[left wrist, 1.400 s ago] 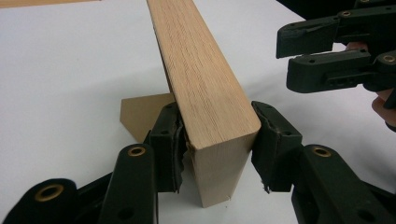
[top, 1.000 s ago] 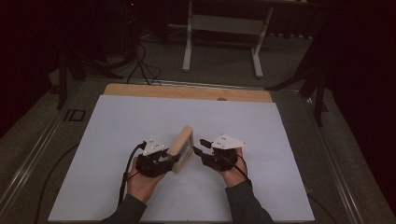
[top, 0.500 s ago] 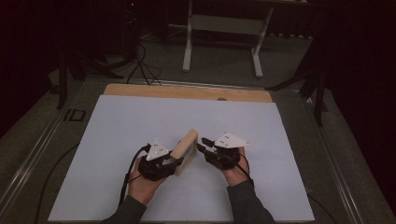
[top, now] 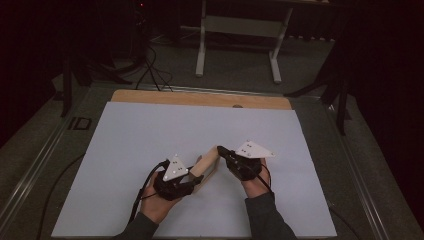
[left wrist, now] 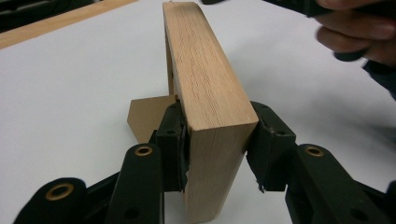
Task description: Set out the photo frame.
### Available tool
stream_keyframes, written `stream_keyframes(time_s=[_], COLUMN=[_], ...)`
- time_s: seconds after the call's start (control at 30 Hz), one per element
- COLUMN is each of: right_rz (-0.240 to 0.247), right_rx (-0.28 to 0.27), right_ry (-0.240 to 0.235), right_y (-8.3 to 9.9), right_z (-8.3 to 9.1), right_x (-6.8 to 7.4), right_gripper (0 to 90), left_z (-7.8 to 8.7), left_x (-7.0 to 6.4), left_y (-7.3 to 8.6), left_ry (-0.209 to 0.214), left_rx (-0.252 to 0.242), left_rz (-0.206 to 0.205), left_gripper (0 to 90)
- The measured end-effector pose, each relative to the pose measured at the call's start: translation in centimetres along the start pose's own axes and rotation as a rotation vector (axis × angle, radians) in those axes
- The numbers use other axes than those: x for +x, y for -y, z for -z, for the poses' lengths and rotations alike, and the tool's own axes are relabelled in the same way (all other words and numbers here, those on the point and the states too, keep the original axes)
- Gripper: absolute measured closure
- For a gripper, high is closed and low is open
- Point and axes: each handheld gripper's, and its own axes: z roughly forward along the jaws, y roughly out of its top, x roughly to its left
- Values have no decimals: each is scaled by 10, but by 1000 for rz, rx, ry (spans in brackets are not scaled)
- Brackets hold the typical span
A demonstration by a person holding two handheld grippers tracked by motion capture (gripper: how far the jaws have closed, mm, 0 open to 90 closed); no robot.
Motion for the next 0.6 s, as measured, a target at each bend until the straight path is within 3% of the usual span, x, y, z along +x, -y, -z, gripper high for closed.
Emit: stream_keyframes(time_s=[0.6], right_rz=[-15], right_rx=[43], right_ry=[11], right_y=[5], right_z=[-4], right_x=[-6], right_gripper=[897], left_z=[-2], left_x=[-12], left_y=[-1], left_ry=[63], left_rx=[9], left_rz=[-95], left_gripper=[606])
